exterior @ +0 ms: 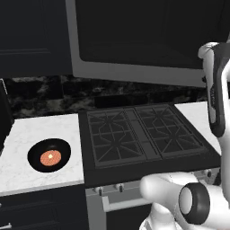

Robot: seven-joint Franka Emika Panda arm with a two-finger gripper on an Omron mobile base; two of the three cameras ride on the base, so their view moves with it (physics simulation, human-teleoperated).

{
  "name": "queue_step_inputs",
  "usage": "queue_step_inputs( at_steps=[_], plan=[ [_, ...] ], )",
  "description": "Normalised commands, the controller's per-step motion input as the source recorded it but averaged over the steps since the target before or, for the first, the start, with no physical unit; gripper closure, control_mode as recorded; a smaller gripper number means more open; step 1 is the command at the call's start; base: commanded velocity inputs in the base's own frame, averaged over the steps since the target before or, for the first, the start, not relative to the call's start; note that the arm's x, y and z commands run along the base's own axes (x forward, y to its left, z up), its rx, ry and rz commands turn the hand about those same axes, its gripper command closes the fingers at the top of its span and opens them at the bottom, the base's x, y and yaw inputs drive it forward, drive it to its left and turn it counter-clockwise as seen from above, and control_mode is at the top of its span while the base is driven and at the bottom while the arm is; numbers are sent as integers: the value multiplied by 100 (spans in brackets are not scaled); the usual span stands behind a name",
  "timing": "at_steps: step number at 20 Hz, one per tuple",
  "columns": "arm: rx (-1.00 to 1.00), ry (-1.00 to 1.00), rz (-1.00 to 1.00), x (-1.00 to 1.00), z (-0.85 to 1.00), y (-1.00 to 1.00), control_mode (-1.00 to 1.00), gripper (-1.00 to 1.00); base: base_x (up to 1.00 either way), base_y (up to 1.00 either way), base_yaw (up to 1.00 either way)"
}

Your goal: Open the microwave, place the bowl with waffle inside the microwave, then close the microwave door and turn it on.

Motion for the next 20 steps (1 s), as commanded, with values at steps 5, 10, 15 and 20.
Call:
queue_step_inputs(
  at_steps=[5,10,15,20],
  plan=[
    [-2,-20,-44,-100,11,0,-100,100,0,0,0],
    [-3,-22,-39,-100,4,0,-100,100,0,0,0],
    [-6,-11,-16,-67,-7,1,-100,-100,0,0,0],
    [-2,0,0,-11,-3,-10,-100,-100,0,0,0]
  ],
)
